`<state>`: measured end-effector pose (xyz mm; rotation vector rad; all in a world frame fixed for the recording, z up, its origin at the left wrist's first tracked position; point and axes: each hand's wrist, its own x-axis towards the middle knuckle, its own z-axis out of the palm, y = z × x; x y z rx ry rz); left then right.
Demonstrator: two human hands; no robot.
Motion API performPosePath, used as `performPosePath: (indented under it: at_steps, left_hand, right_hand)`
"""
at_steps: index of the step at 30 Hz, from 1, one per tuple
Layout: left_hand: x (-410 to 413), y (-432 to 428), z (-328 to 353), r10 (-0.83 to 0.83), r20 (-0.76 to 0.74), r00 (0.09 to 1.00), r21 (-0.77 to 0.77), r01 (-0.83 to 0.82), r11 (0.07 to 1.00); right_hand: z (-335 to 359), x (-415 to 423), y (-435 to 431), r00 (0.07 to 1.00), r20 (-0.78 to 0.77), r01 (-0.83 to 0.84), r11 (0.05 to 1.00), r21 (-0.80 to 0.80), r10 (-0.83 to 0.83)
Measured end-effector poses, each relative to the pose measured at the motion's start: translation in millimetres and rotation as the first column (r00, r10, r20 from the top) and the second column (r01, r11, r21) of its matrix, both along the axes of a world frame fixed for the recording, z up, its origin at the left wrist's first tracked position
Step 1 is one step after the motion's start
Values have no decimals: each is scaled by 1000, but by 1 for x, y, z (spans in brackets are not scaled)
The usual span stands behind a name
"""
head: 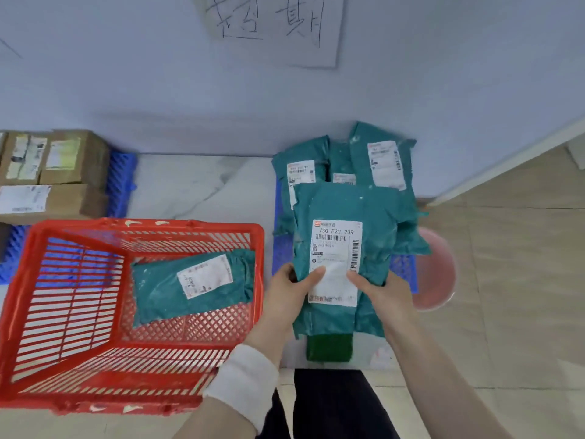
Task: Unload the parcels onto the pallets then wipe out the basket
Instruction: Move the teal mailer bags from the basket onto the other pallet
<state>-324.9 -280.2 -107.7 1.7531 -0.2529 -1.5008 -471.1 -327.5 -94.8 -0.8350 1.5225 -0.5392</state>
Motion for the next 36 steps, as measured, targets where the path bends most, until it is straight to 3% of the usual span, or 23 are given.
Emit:
performPosePath:
  at_steps: [9, 13, 18, 21, 23, 31, 36]
  left_hand:
    - [-12, -99, -34, 86, 19, 996, 9, -87, 996]
    - [5, -163, -68, 98, 70, 993, -14, -97, 995]
    - [22, -232, -128, 67, 137, 988, 22, -71, 997]
    - [25, -243, -156, -7, 250, 968, 89, -15, 996]
    - [22, -244, -165, -40, 328, 944, 91, 11, 996]
    - [20, -235, -142, -13, 466, 885, 91, -33, 995]
    - [26, -203, -105, -80, 552, 830, 70, 50, 996]
  right_hand:
    - [-42, -9, -100, 998, -16, -64, 998, -3, 64]
    - [-71, 11, -167, 975, -193, -126, 989, -74, 110]
    - [-123, 33, -231, 814, -544, -336, 929, -156, 203]
    - [-147, 40, -241, 626, -739, -462, 882, -94, 249]
    - [-156, 43, -241, 566, -787, -466, 883, -62, 244]
    - [-142, 40, -227, 563, -802, -434, 898, -78, 202]
    - [-108, 39, -188, 603, -788, -405, 899, -167, 125]
